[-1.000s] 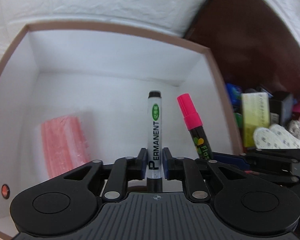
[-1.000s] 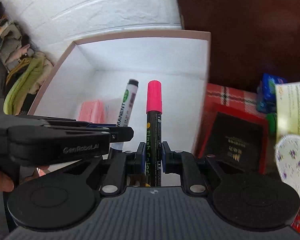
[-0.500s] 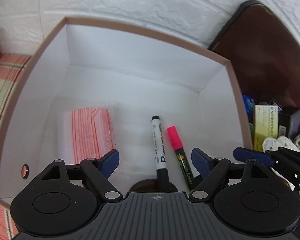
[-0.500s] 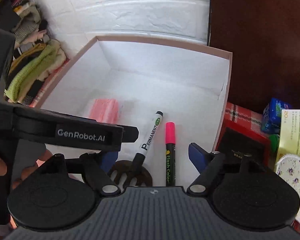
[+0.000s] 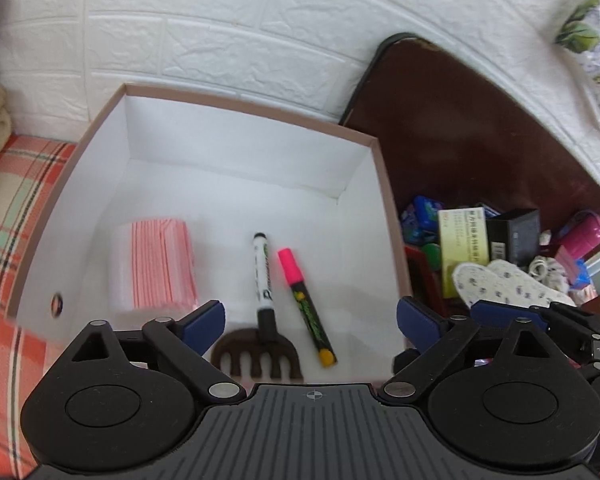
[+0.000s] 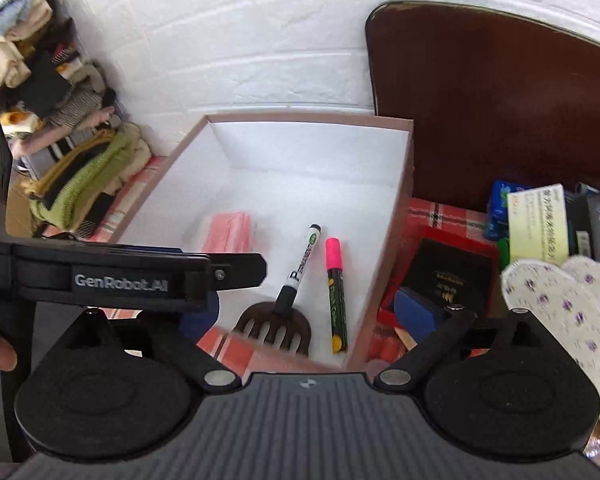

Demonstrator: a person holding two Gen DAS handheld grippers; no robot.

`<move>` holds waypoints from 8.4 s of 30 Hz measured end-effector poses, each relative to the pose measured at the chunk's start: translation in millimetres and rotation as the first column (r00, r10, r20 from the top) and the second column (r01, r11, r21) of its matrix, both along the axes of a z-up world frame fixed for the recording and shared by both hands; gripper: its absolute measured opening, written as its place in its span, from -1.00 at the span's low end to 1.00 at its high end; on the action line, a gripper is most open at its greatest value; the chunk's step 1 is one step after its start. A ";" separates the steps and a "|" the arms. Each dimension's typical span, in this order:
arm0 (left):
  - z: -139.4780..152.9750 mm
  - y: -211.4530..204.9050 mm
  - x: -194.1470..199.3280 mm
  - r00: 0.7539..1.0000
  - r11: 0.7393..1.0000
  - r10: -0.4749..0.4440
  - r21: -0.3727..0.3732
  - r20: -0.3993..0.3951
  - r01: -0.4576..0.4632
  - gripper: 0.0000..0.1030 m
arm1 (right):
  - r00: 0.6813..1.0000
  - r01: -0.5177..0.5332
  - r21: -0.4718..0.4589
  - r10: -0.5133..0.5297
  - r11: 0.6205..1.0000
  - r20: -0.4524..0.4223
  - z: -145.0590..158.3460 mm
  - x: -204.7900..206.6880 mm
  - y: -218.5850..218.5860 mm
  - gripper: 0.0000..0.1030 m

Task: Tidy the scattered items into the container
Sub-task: 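Move both grippers back over the pile of items, then grasp the black marker with the left gripper while the right grasps the blue-capped marker, then lift both markers and carry them over the white box, then open both grippers to drop the markers into the box, then move both grippers back to the pile of items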

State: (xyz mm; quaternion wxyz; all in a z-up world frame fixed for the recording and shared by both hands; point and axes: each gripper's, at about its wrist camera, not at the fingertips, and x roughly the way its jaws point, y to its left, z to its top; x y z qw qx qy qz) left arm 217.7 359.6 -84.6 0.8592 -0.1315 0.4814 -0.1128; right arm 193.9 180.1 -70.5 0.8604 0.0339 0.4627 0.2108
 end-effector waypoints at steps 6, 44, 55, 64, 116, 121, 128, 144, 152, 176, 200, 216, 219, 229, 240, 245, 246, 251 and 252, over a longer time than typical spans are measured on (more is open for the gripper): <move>0.5 -12.8 -57.2 0.998 0.999 0.048 0.010 -0.045 -0.048 1.00 | 0.999 0.033 0.027 -0.033 0.999 -0.007 -2.4 -35.4 -42.7 0.92; -100.5 -151.0 -90.8 0.956 0.981 -0.145 0.089 -0.256 0.172 0.79 | 0.973 0.185 -0.084 -0.195 0.979 -0.125 -111.7 -119.0 -158.1 0.08; -125.9 -159.4 -57.4 0.934 0.979 -0.170 0.054 -0.316 0.196 0.31 | 0.966 0.146 -0.130 -0.169 0.981 -0.194 -133.6 -86.8 -148.4 -0.20; -133.8 -165.2 -46.4 0.929 0.974 -0.171 0.085 -0.329 0.210 -0.10 | 0.970 0.075 -0.154 -0.107 0.985 -0.217 -141.8 -77.1 -138.4 -0.42; -128.2 -129.1 -129.5 0.870 0.946 -0.262 0.068 -0.418 0.318 -0.35 | 0.944 0.002 -0.076 -0.027 0.997 -0.328 -155.6 -132.3 -103.0 -0.60; -126.6 -135.6 -133.1 0.877 0.931 -0.278 0.116 -0.392 0.347 -0.38 | 0.944 -0.005 -0.087 -0.024 0.996 -0.330 -156.9 -133.2 -102.1 -0.60; -124.6 -136.4 -134.7 0.886 0.930 -0.266 0.140 -0.379 0.339 -0.82 | 0.941 -0.033 -0.112 -0.007 0.993 -0.339 -156.9 -130.5 -97.1 -0.60; -68.2 -131.4 -147.1 0.931 0.955 -0.226 0.122 -0.285 0.269 -0.83 | 0.960 -0.014 -0.031 0.005 0.999 -0.281 -108.5 -141.9 -107.1 -0.61; -43.9 -137.8 -133.7 0.959 0.970 -0.184 0.115 -0.216 0.212 -0.83 | 0.981 -0.021 0.015 0.024 1.000 -0.192 -74.2 -134.9 -104.8 -0.61; 24.5 -91.2 -94.6 0.997 0.994 -0.067 0.087 -0.038 0.070 -0.82 | 0.993 -0.120 0.063 0.119 0.991 0.017 5.1 -87.6 -60.1 -0.61; 2.8 -3.0 52.9 1.000 0.995 -0.010 0.097 -0.023 0.012 -0.82 | 0.983 -0.152 -0.036 0.155 0.988 0.100 -1.2 47.3 40.0 -0.61; -71.6 19.2 98.0 0.978 0.989 0.109 0.115 -0.178 -0.090 0.90 | 0.993 -0.109 -0.090 0.112 0.990 0.024 -63.5 83.6 36.2 0.48; -69.0 20.3 93.2 0.976 0.989 0.114 0.111 -0.186 -0.095 0.90 | 0.992 -0.117 -0.089 0.120 0.989 0.026 -61.9 81.7 36.9 0.51; -32.0 15.5 62.9 0.986 0.989 0.112 0.111 -0.124 -0.098 0.90 | 0.993 -0.109 -0.055 0.111 0.993 0.047 -33.9 50.5 23.7 0.89; 12.0 -27.4 3.5 0.999 0.997 0.033 0.073 -0.017 -0.032 0.91 | 0.990 -0.076 -0.054 0.081 0.996 0.111 6.7 -5.7 -20.4 0.93; 23.7 -56.9 -28.4 1.000 0.998 -0.014 0.064 0.018 0.013 0.91 | 0.989 -0.059 -0.060 0.067 0.996 0.133 21.1 -34.6 -47.5 0.93; 25.3 -62.7 -35.3 1.000 0.998 -0.020 0.061 0.022 0.019 0.91 | 0.989 -0.054 -0.062 0.062 0.997 0.135 22.7 -40.3 -53.3 0.93; 26.6 -86.1 -68.9 0.999 0.998 -0.032 0.053 0.024 0.030 0.91 | 0.987 -0.052 -0.075 0.063 0.996 0.147 25.5 -70.6 -79.4 0.94; 25.6 -90.0 -74.6 0.999 0.998 -0.033 0.051 0.020 0.032 0.91 | 0.987 -0.053 -0.079 0.065 0.995 0.150 24.8 -76.8 -83.7 0.94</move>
